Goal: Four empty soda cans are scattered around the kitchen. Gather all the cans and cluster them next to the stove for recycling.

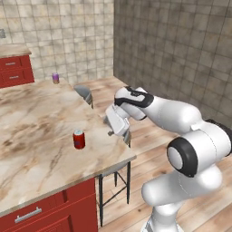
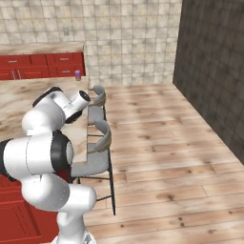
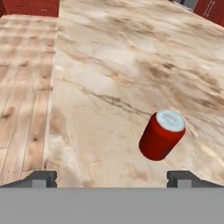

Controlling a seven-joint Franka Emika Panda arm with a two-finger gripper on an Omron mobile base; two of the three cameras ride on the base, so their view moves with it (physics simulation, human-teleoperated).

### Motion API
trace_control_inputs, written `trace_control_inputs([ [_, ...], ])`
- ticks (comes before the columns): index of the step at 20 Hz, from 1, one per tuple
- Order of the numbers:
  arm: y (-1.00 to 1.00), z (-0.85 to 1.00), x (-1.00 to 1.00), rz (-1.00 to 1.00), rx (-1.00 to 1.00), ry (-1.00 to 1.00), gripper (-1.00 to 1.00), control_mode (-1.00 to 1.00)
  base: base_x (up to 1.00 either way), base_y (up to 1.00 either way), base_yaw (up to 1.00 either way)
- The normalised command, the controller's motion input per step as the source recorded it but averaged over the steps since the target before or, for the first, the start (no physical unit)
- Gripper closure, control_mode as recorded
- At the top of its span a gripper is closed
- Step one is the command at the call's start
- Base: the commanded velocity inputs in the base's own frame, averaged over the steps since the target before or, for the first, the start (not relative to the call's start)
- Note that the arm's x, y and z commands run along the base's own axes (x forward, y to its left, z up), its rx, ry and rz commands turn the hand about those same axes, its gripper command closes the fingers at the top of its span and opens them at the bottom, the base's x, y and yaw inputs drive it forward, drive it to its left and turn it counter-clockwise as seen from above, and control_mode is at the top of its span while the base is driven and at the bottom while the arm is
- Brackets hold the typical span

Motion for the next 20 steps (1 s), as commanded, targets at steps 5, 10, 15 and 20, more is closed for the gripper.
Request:
trace_control_inputs([
  [5, 0.35, -0.15, 0.0, 0.03, 0.0, 0.03, -1.0, -1.0, 0.0, 0.0, 0.0],
  [10, 0.33, -0.18, 0.0, 0.02, 0.0, 0.0, -1.0, -1.0, 0.0, 0.0, 0.0],
  [15, 0.32, -0.18, 0.0, 0.01, 0.0, 0.0, -1.0, -1.0, 0.0, 0.0, 0.0],
  [20, 0.26, -0.12, 0.03, 0.0, 0.0, 0.0, -1.0, -1.0, 0.0, 0.0, 0.0],
])
